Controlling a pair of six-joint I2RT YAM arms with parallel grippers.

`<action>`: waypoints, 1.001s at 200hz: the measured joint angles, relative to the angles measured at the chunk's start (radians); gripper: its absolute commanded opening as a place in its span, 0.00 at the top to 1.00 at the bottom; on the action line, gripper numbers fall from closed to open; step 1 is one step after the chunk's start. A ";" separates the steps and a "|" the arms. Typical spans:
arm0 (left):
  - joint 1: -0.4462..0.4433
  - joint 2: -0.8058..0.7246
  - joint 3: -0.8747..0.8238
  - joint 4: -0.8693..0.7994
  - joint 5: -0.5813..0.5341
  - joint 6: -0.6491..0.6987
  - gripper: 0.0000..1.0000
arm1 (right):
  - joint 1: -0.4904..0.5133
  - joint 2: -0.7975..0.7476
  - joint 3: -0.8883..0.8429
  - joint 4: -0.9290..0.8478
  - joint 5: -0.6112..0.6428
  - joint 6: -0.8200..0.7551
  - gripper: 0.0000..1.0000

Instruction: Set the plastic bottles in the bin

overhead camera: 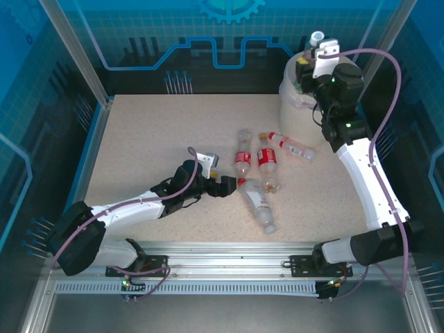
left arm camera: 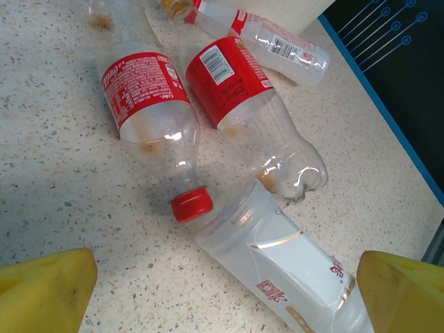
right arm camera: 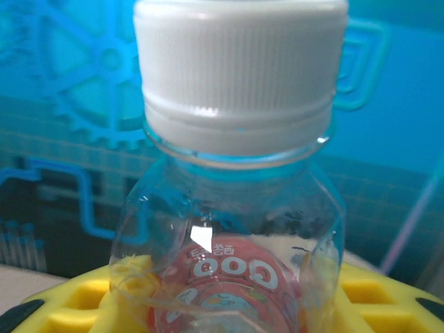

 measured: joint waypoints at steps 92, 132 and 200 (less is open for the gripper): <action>-0.015 0.022 0.000 0.008 0.019 -0.011 0.03 | -0.045 0.208 0.072 0.060 0.193 -0.236 0.67; -0.022 0.022 0.000 0.008 0.019 -0.027 0.03 | -0.066 0.223 -0.047 0.155 0.216 -0.245 0.67; -0.027 0.047 0.000 0.010 0.019 -0.027 0.04 | -0.110 0.361 -0.058 0.211 0.216 -0.220 0.65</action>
